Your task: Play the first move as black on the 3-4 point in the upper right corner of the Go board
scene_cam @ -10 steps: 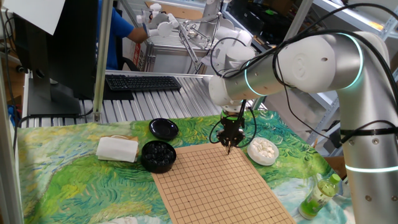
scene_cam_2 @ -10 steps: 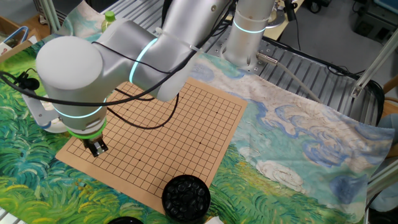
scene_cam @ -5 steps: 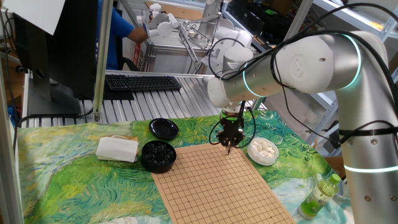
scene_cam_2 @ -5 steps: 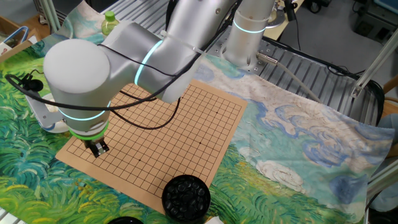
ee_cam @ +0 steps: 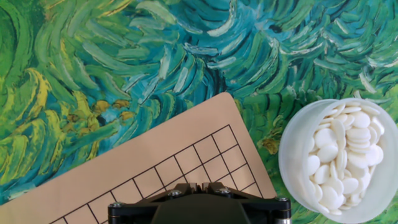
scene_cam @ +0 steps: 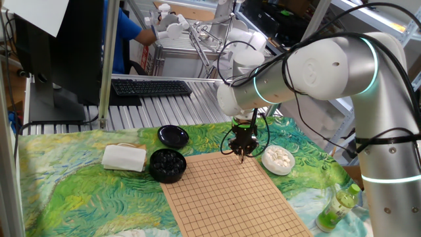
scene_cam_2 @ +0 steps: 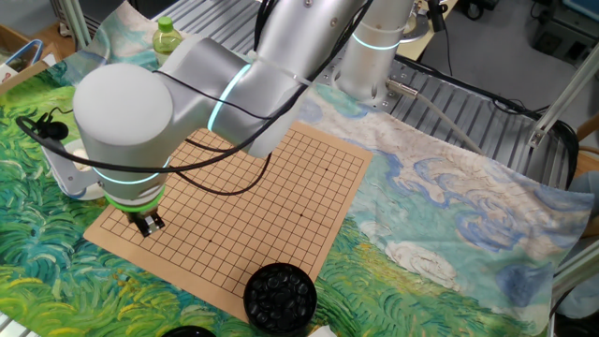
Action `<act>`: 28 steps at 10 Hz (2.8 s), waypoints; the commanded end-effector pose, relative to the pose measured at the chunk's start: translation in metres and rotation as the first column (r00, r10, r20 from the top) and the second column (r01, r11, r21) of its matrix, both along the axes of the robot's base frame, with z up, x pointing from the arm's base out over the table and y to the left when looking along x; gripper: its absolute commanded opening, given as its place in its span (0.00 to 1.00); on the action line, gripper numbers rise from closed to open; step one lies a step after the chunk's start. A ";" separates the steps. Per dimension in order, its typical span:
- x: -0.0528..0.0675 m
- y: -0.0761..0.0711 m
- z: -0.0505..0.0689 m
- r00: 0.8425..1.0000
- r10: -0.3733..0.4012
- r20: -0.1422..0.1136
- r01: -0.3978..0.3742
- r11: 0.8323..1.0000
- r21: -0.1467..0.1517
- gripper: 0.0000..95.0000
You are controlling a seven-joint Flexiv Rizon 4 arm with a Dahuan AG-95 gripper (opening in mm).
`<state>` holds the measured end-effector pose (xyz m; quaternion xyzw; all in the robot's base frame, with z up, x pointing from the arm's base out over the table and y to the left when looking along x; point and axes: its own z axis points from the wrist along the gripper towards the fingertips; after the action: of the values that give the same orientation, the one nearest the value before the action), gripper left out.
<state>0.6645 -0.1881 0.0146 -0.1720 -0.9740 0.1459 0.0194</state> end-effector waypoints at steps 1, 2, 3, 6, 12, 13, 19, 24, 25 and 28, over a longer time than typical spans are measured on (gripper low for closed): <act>0.001 0.000 0.000 1.000 0.000 -0.001 0.000 1.000 -0.001 0.00; 0.001 0.000 0.000 1.000 0.001 -0.001 -0.001 1.000 0.000 0.00; 0.001 0.000 0.000 1.000 0.001 -0.001 -0.001 1.000 0.001 0.00; 0.001 0.000 0.000 1.000 -0.010 0.008 0.010 1.000 -0.004 0.00; 0.001 0.001 -0.002 0.999 -0.044 0.024 0.044 0.999 0.009 0.40; 0.002 0.001 -0.003 0.999 -0.045 0.025 0.045 0.999 0.010 0.40; 0.000 -0.004 0.010 0.995 -0.101 -0.014 0.102 0.985 0.141 0.20; 0.002 -0.018 0.033 0.996 -0.089 -0.024 0.093 0.967 0.236 0.00; 0.001 -0.019 0.035 0.996 -0.084 -0.024 0.088 0.968 0.237 0.00; -0.001 -0.022 0.038 0.996 -0.080 -0.025 0.084 0.968 0.235 0.00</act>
<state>0.6615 -0.2088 0.0530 -0.2082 -0.9762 0.0313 0.0518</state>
